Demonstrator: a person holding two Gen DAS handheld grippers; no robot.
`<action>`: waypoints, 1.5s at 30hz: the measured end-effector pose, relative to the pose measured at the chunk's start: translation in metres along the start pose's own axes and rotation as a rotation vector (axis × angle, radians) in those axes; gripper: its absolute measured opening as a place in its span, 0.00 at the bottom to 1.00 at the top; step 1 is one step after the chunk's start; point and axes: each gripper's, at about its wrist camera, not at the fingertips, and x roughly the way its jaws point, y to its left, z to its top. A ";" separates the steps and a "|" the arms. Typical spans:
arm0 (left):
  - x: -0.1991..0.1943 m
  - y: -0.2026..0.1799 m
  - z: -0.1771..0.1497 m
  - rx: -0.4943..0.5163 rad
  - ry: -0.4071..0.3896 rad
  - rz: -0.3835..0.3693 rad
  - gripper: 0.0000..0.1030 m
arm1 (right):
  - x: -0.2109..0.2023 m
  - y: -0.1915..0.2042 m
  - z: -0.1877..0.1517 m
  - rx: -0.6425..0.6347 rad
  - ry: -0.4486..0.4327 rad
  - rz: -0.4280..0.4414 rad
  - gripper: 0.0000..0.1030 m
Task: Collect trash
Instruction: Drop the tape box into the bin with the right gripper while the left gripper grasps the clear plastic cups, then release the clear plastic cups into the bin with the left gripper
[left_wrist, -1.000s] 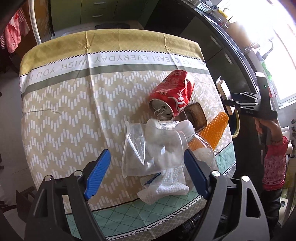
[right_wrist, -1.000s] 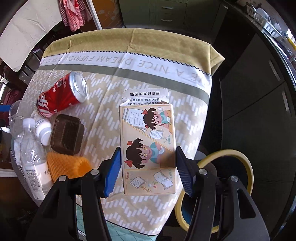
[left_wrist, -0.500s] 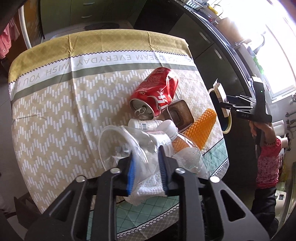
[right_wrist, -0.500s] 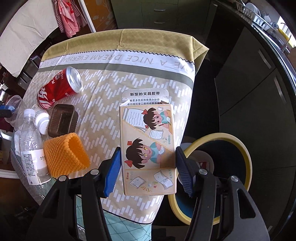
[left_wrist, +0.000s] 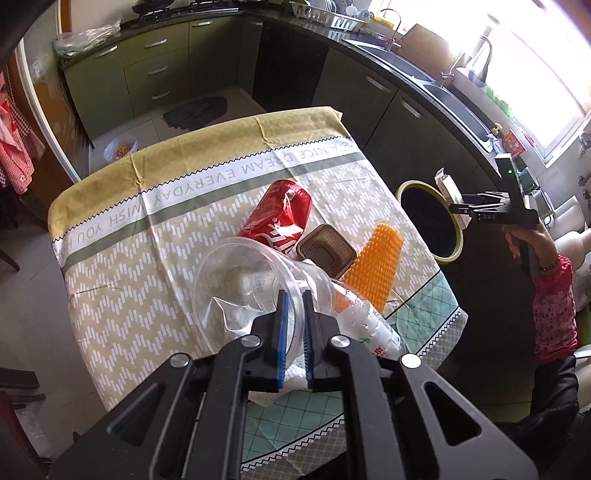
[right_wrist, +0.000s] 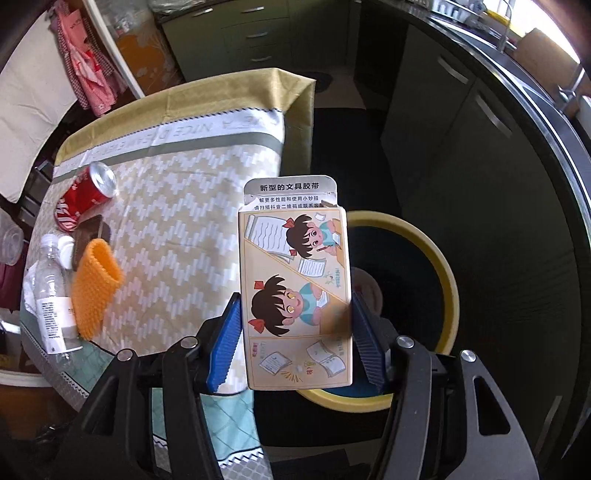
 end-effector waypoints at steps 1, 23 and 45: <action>-0.003 -0.003 0.002 0.006 -0.005 0.004 0.07 | 0.004 -0.009 -0.004 0.020 0.012 -0.009 0.56; 0.049 -0.174 0.057 0.304 0.075 -0.100 0.07 | -0.008 -0.096 -0.082 0.198 -0.063 -0.016 0.59; 0.247 -0.362 0.121 0.460 0.198 -0.117 0.45 | -0.045 -0.124 -0.203 0.246 -0.028 -0.063 0.61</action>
